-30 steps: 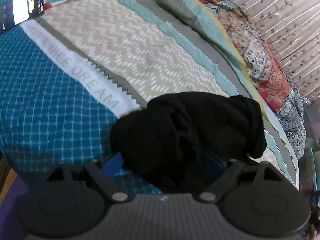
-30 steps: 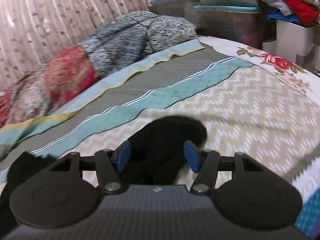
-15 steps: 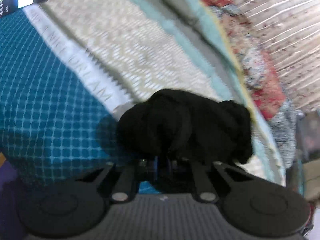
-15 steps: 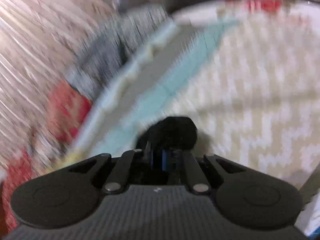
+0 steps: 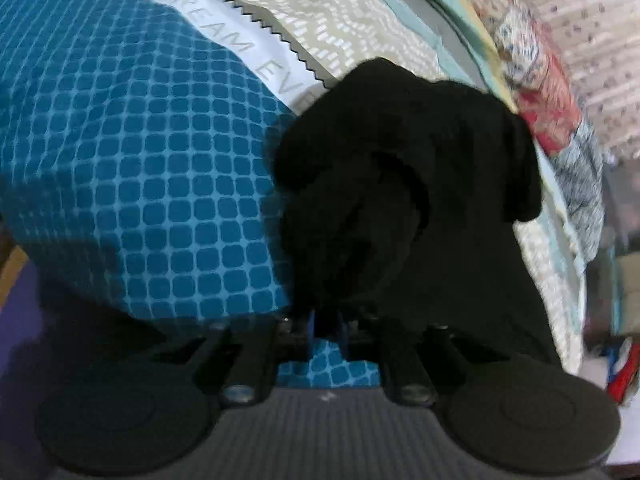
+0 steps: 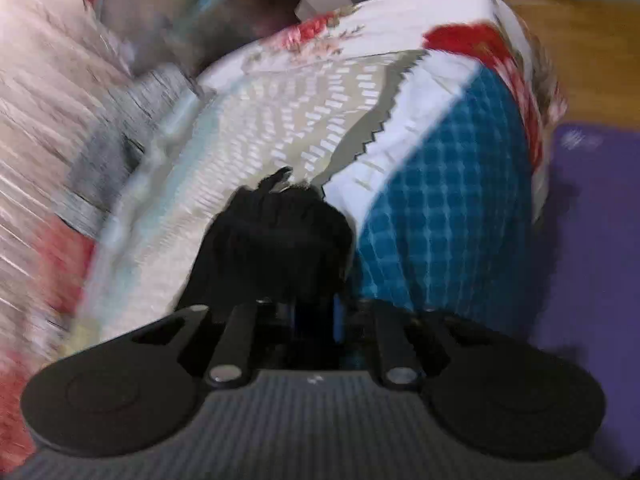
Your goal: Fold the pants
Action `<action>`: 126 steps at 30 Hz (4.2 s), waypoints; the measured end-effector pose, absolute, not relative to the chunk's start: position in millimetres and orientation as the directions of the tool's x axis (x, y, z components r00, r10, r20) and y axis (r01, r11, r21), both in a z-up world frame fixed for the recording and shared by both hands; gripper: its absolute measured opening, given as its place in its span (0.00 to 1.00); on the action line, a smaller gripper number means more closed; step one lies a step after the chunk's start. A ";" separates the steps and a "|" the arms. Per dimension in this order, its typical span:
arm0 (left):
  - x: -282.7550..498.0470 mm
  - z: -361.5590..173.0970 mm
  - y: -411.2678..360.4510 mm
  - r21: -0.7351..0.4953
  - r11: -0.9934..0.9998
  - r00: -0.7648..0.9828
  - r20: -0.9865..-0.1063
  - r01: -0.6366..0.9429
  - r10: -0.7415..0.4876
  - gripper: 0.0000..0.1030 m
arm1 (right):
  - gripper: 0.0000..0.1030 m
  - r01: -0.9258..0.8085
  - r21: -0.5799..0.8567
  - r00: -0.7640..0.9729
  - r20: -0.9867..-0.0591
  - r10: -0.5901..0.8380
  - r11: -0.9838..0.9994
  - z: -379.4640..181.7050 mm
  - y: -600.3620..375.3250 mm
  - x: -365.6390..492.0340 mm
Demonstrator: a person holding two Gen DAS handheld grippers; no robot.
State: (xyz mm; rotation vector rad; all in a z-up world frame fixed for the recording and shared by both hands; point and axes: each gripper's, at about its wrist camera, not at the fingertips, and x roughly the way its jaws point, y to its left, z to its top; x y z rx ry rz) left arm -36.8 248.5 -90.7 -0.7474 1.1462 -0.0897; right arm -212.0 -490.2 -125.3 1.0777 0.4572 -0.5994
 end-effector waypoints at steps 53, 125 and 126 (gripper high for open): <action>7.8 -90.1 183.5 -0.540 0.826 0.445 -0.787 -0.162 -0.427 0.34 | 0.54 0.488 0.628 0.775 -0.631 0.030 0.606 -129.3 -394.0 -147.4; 82.7 -51.9 84.3 -0.365 0.872 0.549 -0.678 0.326 -0.489 0.09 | 0.74 -0.267 0.280 0.714 -0.585 0.384 0.922 -33.9 -148.1 96.0; 71.1 -44.5 87.2 -0.374 0.867 0.564 -0.658 0.330 -0.498 0.09 | 0.74 -0.282 0.258 0.686 -0.619 0.383 0.924 -42.3 -131.9 112.9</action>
